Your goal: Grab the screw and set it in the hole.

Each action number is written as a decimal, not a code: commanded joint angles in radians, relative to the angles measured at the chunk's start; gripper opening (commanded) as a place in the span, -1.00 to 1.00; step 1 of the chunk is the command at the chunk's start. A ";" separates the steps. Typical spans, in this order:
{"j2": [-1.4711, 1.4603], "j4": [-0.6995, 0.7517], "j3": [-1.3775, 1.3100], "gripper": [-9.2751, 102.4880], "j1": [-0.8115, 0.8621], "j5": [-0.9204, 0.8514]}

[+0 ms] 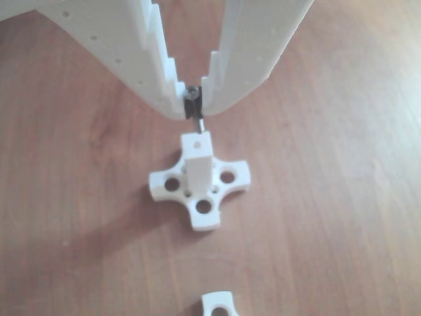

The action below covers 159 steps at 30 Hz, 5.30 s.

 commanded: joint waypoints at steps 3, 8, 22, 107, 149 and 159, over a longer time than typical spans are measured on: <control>0.020 -0.006 -0.014 -0.91 -0.002 -0.002; 0.015 -0.011 -0.011 -0.91 -0.002 -0.002; 0.008 -0.015 -0.008 -0.91 -0.002 -0.003; -0.026 -0.018 -0.025 -0.91 -0.002 -0.018; -0.018 -0.008 -0.040 -0.85 0.005 -0.012; -0.017 -0.008 -0.037 -0.82 0.005 -0.009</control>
